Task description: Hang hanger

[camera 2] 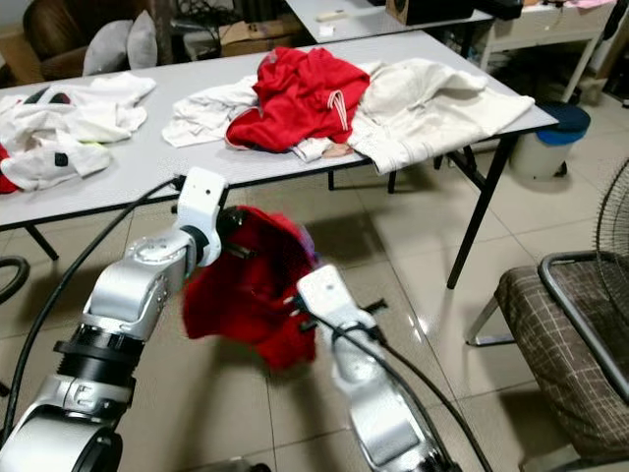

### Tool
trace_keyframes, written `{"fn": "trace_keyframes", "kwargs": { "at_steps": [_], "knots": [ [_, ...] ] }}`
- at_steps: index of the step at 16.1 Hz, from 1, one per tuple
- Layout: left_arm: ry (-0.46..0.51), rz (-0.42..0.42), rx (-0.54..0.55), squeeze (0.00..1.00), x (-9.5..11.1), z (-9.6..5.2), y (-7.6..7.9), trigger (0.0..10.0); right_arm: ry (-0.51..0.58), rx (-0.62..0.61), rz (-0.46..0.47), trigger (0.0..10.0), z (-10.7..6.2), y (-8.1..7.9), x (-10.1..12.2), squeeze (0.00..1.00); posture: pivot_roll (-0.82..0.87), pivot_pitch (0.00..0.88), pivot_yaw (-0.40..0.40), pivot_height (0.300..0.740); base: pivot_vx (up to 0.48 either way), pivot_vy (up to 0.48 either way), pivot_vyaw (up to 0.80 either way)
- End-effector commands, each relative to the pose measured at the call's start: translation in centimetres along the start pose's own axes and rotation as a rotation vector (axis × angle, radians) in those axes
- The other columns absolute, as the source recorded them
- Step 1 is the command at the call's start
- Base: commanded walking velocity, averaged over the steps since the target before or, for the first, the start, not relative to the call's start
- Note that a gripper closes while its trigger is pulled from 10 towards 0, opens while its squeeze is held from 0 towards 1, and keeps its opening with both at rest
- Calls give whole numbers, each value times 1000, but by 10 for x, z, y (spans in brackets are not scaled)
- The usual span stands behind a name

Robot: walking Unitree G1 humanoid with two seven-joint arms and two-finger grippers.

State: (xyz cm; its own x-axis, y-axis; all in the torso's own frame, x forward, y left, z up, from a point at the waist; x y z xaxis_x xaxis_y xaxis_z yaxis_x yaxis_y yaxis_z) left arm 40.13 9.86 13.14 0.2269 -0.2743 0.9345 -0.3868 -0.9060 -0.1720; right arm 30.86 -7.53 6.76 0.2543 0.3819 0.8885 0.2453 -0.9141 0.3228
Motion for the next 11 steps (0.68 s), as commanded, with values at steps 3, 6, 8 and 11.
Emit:
{"fn": "trace_keyframes", "kwargs": {
  "at_steps": [3, 6, 8, 11],
  "knots": [
    [26, 52, 44, 0, 12, 1, -11, 0, 30, -91, 63, 10000, -9, 25, 9, 0, -72, 0, 130, 740, 0, 0, 0],
    [7, 80, 77, 0, 9, 1, -16, 0, -3, -28, 93, 10000, -15, 22, 3, 0, -73, 0, 133, 740, 0, 0, 0],
    [-6, 106, 59, 0, 6, 3, -14, 0, -108, 169, 121, 10000, -28, -6, -16, 0, -70, 0, 130, 740, 0, 0, 0],
    [-72, 164, -69, 0, -10, -2, 5, 0, -316, 302, 82, 10000, -47, -7, -73, 0, -70, 0, 129, 740, 0, 0, 0]
  ]
}}
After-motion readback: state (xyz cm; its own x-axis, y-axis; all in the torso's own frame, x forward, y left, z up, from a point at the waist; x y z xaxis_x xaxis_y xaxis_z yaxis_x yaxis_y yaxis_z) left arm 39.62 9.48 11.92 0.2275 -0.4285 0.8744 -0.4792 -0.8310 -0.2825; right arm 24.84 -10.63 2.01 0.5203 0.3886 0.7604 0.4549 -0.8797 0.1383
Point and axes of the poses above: a point about 5 cm out from each wrist's last joint towards the gripper, its own z axis pointing out of the wrist towards the gripper, its own x axis along the axis of the wrist's last joint, y = z × x, the point moved 6 cm from there along z, pointing out of the wrist towards the gripper, and after that the axes turned 5 degrees about z, right-handed, at the moved point
